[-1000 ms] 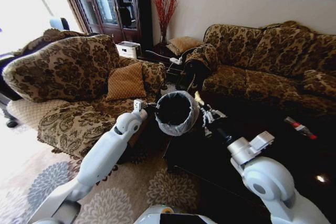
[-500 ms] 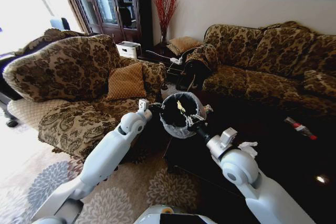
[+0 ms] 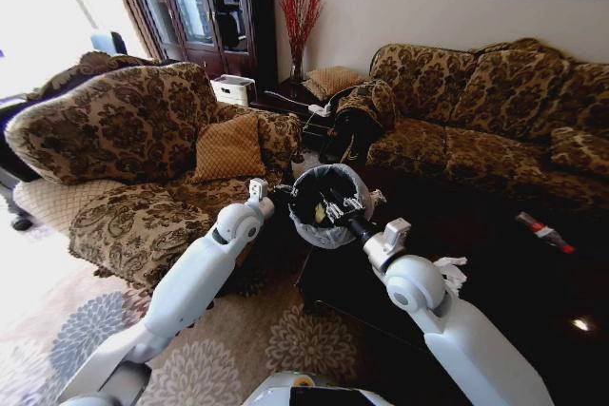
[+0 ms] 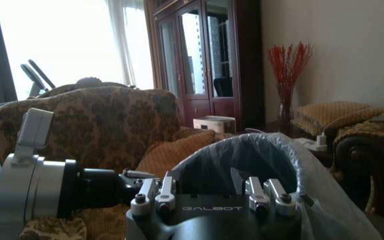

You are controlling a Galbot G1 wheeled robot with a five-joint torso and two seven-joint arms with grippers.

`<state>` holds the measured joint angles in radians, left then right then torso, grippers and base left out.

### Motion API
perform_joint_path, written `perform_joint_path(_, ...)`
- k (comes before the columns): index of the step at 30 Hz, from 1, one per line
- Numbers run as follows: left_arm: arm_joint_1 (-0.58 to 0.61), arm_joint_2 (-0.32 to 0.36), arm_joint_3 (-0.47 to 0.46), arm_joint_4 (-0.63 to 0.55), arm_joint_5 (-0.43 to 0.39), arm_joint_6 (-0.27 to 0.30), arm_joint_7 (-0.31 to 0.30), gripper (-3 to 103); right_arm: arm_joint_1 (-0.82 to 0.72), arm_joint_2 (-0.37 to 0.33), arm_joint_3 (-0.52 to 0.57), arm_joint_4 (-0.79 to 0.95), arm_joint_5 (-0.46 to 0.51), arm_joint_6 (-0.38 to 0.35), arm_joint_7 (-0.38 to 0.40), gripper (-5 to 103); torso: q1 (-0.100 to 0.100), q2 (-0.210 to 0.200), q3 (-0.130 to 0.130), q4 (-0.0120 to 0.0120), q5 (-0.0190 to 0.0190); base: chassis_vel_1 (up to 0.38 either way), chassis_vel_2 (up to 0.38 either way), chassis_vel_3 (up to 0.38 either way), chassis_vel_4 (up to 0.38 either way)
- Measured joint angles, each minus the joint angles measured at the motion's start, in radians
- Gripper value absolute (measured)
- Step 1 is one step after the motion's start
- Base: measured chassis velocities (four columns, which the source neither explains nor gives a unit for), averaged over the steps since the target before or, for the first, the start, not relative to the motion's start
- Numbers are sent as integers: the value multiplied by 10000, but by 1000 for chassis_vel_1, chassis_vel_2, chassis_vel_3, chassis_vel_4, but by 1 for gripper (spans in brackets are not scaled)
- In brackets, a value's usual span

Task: Move to the front of the table and place the trash on the table into the trash bin.

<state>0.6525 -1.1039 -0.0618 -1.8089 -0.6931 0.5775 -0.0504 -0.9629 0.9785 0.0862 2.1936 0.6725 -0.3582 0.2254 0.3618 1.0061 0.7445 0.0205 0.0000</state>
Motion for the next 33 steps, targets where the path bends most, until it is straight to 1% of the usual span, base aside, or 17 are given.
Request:
perform_joint_path(1,-14,-44,-6,51,13,-7,9,2,42,46,30,-33,0,141,-20,53,-1,0,0,0,0,0,0,0,0)
perform_joint_path(2,-14,-44,-6,51,13,-7,9,2,42,46,30,-33,0,141,-20,53,-1,0,0,0,0,0,0,0,0)
perform_joint_path(5,-42,-90,-39,143,28,-15,25,2,105,127,178,-9,58,498,-142,70,-1,0,0,-1,1,0,0,0,0)
perform_joint_path(8,-44,-145,-155,299,181,-30,43,2,133,130,574,162,212,743,-190,74,0,0,0,0,2,0,0,0,0)
perform_joint_path(9,-33,-169,-263,405,359,-60,54,2,116,41,893,304,327,788,-174,80,0,0,0,-1,1,0,0,0,0)
perform_joint_path(10,-33,-169,-263,405,359,-60,54,2,116,41,893,304,327,788,-174,80,0,0,0,-1,1,0,0,0,0)
perform_joint_path(11,27,-173,-525,559,579,-108,101,2,34,-207,1366,498,451,851,-74,85,0,0,0,-1,-1,0,0,0,0)
perform_joint_path(14,220,15,-1354,856,779,-254,406,2,-140,-810,1982,619,642,881,453,99,-1,0,0,-4,-4,0,0,0,0)
perform_joint_path(15,220,15,-1354,856,779,-254,406,2,-140,-810,1982,619,642,881,453,99,-1,0,0,-4,-4,0,0,0,0)
perform_joint_path(18,454,495,-2447,1282,805,-587,996,2,-770,-1163,2416,99,363,637,855,100,-1,1,-1,4,-2,0,0,0,0)
perform_joint_path(20,539,590,-2660,1316,805,-645,1084,2,-1190,-1197,2559,-99,99,572,879,100,0,1,-1,7,-2,0,0,0,0)
perform_joint_path(22,860,735,-3092,1178,801,-698,1180,2,-2221,-932,2899,-635,-428,460,893,100,0,1,0,2,-4,0,0,0,0)
perform_joint_path(24,938,765,-3171,1119,794,-701,1202,2,-2340,-841,2905,-746,-468,427,941,100,0,1,-1,-1,-4,0,0,0,0)
perform_joint_path(26,1286,845,-3474,836,777,-711,1222,2,-2606,-280,2829,-1378,-723,304,1089,100,-3,2,-2,-4,1,0,0,0,0)
perform_joint_path(27,1286,845,-3474,836,777,-711,1222,2,-2606,-280,2829,-1378,-723,304,1089,100,-3,2,-2,-4,1,0,0,0,0)
perform_joint_path(30,1788,889,-3864,341,763,-698,1199,2,-2575,525,2615,-3026,-1923,638,799,100,-4,2,-2,-2,0,0,0,0,0)
perform_joint_path(33,2049,906,-4077,106,760,-677,1176,2,-2538,840,2590,-4008,-2539,966,490,100,-1,1,-1,1,-1,0,0,0,0)
